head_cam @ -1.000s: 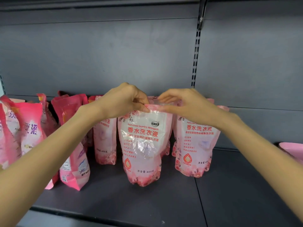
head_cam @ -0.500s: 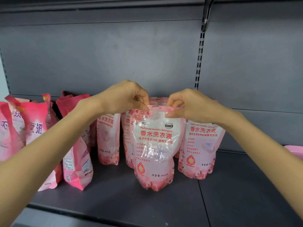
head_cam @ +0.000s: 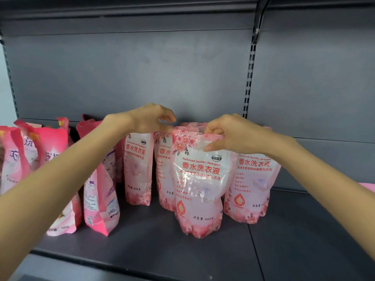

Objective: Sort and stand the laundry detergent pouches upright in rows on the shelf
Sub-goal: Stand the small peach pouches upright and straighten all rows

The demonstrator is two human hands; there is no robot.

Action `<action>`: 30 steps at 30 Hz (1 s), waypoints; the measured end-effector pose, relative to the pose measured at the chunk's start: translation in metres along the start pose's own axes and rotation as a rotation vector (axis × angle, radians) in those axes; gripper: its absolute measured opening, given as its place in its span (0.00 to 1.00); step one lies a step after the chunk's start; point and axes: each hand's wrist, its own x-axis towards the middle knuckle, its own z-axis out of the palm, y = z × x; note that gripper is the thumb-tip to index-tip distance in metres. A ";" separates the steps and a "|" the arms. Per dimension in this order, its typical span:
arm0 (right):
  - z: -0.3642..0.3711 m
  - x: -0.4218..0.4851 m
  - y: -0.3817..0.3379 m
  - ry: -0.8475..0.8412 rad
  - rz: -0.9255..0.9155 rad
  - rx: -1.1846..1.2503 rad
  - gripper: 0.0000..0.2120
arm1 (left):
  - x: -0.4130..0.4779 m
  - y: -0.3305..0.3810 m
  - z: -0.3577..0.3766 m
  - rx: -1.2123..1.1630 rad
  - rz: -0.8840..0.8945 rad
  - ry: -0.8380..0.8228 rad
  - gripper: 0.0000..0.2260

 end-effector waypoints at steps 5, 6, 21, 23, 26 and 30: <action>0.005 0.000 -0.005 0.042 0.005 -0.022 0.17 | 0.016 0.000 0.010 0.064 0.028 -0.070 0.17; 0.006 0.000 -0.005 0.047 0.004 -0.021 0.18 | 0.019 0.002 0.010 0.081 0.041 -0.063 0.17; 0.009 0.004 -0.004 0.055 0.018 -0.034 0.15 | 0.004 -0.013 -0.012 0.292 0.063 -0.101 0.17; 0.008 0.006 -0.003 0.041 0.025 -0.036 0.14 | 0.001 -0.016 -0.014 0.299 0.069 -0.102 0.18; 0.006 0.010 -0.002 0.005 0.040 -0.036 0.13 | -0.001 -0.021 -0.016 0.316 0.077 -0.101 0.19; 0.004 0.016 0.000 -0.031 0.056 -0.023 0.16 | -0.001 -0.026 -0.019 0.358 0.105 -0.117 0.18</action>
